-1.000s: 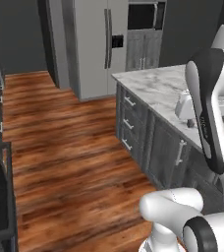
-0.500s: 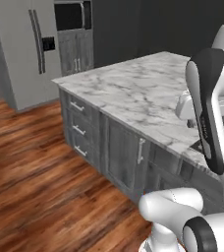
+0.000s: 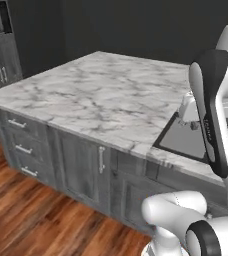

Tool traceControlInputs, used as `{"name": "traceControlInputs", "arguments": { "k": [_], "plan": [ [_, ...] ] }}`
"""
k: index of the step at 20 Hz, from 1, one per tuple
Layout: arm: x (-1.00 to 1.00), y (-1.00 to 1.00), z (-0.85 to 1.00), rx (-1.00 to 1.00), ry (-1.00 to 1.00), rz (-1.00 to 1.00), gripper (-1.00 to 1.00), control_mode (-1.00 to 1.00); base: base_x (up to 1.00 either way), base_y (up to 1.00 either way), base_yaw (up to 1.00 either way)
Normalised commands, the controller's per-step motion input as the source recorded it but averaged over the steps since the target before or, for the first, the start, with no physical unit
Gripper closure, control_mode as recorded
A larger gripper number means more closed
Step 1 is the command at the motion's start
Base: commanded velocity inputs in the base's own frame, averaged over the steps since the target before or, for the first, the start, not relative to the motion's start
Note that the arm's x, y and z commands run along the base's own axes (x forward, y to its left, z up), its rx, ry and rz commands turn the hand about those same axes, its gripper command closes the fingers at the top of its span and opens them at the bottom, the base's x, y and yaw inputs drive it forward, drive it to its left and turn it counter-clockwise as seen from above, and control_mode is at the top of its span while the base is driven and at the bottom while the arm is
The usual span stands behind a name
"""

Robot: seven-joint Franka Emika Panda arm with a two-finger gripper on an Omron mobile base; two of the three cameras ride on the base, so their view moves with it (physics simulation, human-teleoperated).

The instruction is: Pick up the bar soap and bar soap from the sink, and place them back in the cabinet, and close the cabinet door.

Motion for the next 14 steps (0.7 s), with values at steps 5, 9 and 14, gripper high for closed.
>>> {"name": "traceControlInputs", "arguments": {
  "k": [5,9,14],
  "plan": [
    [0.0,0.0,0.0,0.0,0.0,0.0,-1.0,1.0,0.4,0.0,-0.58],
    [0.0,0.0,0.0,0.0,0.0,0.0,-1.0,1.0,0.46,0.0,-0.57],
    [0.0,0.0,0.0,0.0,0.0,0.0,-1.0,1.0,0.46,0.0,-0.56]
  ]
}}
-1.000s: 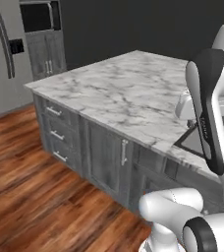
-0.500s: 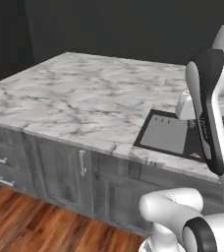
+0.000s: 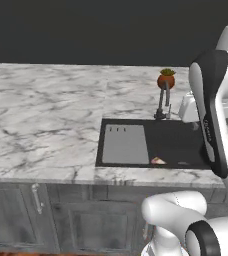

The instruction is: Pick up the bar soap and bar soap from the sink, and place them back in the cabinet, and close the cabinet door.

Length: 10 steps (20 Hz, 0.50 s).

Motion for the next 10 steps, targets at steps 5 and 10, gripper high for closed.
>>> {"name": "traceControlInputs", "arguments": {
  "k": [5,10],
  "plan": [
    [0.0,0.0,0.0,0.0,0.0,0.0,-1.0,1.0,0.52,0.0,-0.51],
    [0.0,0.0,0.0,0.0,0.0,0.0,-1.0,1.0,0.6,0.0,-0.39]
  ]
}}
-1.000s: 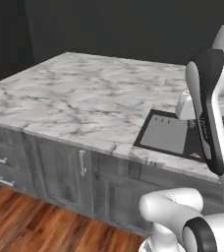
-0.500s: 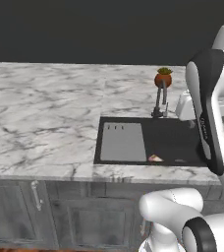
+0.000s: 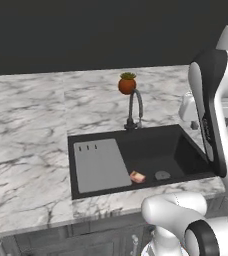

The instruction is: Pick up the bar soap and bar soap from the sink, and place them back in the cabinet, and close the cabinet door.

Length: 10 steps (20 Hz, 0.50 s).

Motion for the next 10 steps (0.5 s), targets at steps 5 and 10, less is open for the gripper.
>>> {"name": "traceControlInputs", "arguments": {
  "k": [5,10],
  "plan": [
    [0.0,0.0,0.0,0.0,0.0,0.0,-1.0,1.0,0.5,0.0,-0.05],
    [0.0,0.0,0.0,0.0,0.0,0.0,-1.0,1.0,0.45,-0.03,0.02]
  ]
}}
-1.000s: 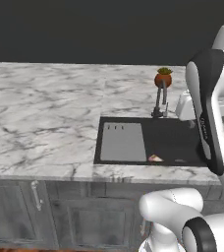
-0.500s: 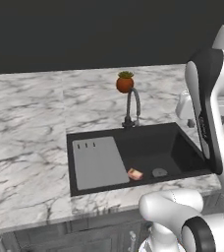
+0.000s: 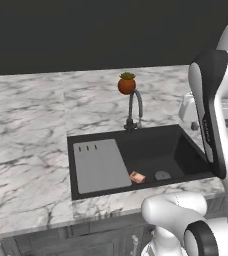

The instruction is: Pick up the bar soap and bar soap from the sink, and place them back in the cabinet, and close the cabinet door.

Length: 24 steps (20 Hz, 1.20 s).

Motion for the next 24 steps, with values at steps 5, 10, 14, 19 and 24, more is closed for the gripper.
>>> {"name": "traceControlInputs", "arguments": {
  "k": [5,10,14,19,24],
  "plan": [
    [0.0,0.0,0.0,0.0,0.0,0.0,-1.0,1.0,0.55,-0.08,-0.01],
    [0.0,0.0,0.0,0.0,0.0,0.0,-1.0,1.0,0.58,-0.02,-0.1],
    [0.0,0.0,0.0,0.0,0.0,0.0,-1.0,1.0,0.49,0.0,-0.12],
    [0.0,0.0,0.0,0.0,0.0,0.0,-1.0,1.0,0.26,0.0,0.0],
    [0.0,0.0,0.0,0.0,0.0,0.0,-1.0,1.0,0.38,-0.02,0.0]
  ]
}}
